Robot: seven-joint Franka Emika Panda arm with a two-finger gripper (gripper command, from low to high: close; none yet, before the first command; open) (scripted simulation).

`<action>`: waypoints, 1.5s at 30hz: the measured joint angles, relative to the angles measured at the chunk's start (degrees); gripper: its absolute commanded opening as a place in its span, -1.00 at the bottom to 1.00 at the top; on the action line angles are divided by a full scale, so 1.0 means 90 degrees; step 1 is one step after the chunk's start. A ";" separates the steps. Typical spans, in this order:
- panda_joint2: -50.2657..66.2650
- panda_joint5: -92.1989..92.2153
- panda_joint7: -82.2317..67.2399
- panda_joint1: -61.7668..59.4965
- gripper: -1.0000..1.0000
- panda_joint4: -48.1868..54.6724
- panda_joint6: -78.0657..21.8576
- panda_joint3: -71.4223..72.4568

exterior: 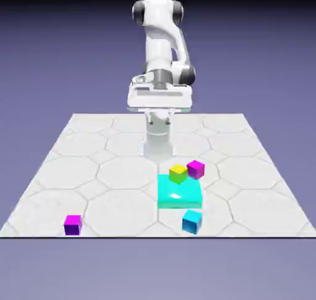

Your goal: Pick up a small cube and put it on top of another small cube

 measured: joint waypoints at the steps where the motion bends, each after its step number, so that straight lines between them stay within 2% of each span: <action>1: 0.0231 -0.0047 -0.0143 0.0092 0.00 0.0153 -0.0156 -0.0026; 25: 0.5768 -0.1163 -0.3573 0.2292 0.00 0.3815 -0.3899 -0.0641; 27: 0.5882 -0.1186 -0.3643 0.2337 0.00 0.3890 -0.3976 -0.0654; 30: 0.6573 -0.1243 -0.3580 0.2281 0.00 0.3876 -0.3267 -0.0693; 31: 0.6799 -0.1261 -0.3559 0.2263 -1.00 0.3872 -0.3035 -0.0705; 33: 0.6799 -0.1254 -0.3565 0.2263 -1.00 0.3872 -0.3038 -0.0704; 37: 0.5877 -0.1171 -0.3651 0.2336 -1.00 0.3888 -0.3983 -0.0651; 45: 0.4032 -0.0461 -0.2434 0.2066 -1.00 0.2511 -0.4571 0.0218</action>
